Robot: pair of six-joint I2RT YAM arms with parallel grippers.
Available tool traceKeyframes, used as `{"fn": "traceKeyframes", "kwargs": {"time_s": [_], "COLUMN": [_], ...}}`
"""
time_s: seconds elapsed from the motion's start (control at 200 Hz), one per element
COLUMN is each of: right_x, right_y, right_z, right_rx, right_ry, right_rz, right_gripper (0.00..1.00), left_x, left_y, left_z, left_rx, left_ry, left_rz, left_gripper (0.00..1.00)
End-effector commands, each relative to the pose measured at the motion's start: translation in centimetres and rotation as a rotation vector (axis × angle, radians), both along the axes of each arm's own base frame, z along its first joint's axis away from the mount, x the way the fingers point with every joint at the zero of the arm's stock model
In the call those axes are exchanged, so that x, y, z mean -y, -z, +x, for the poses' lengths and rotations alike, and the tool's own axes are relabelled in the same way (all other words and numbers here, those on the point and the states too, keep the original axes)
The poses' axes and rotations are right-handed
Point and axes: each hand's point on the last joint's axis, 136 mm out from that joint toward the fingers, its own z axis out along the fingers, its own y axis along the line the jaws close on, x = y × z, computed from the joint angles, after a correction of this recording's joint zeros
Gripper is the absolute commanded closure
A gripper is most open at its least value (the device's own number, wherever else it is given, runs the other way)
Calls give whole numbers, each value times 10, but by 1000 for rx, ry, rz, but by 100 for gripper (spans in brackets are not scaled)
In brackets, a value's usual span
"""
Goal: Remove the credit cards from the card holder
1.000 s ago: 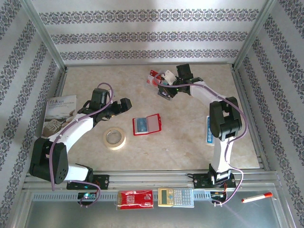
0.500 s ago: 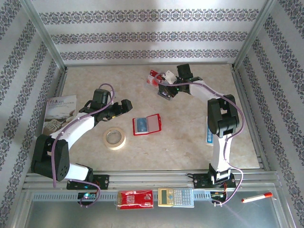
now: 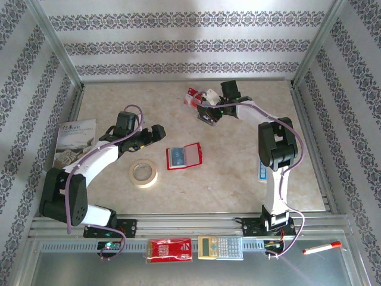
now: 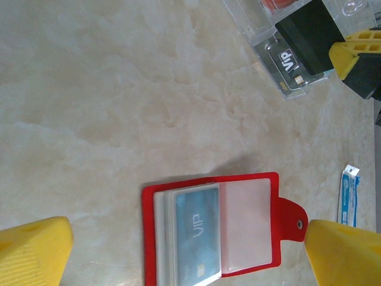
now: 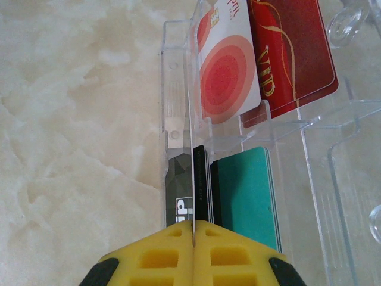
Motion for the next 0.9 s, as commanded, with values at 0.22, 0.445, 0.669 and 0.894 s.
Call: {"fn": "traceKeyframes", "kwargs": {"time_s": [0.22, 0.445, 0.669, 0.894], "right_x": [11, 11, 13, 17], "right_y": [-8, -5, -3, -16], "right_z": [-5, -7, -1, 7], "right_rx": [19, 13, 14, 34], "right_ry": [-2, -6, 22, 80], "right_rz": [13, 13, 7, 21], "right_gripper": [100, 100, 92, 78], "left_x": [-2, -2, -1, -1], "left_y": [-4, -2, -1, -2], "left_z": [5, 4, 5, 5], "left_rx": [2, -2, -5, -6], "left_ry": [6, 7, 9, 9], "left_rz": [-9, -11, -14, -17], "left_gripper": [0, 0, 0, 0]}}
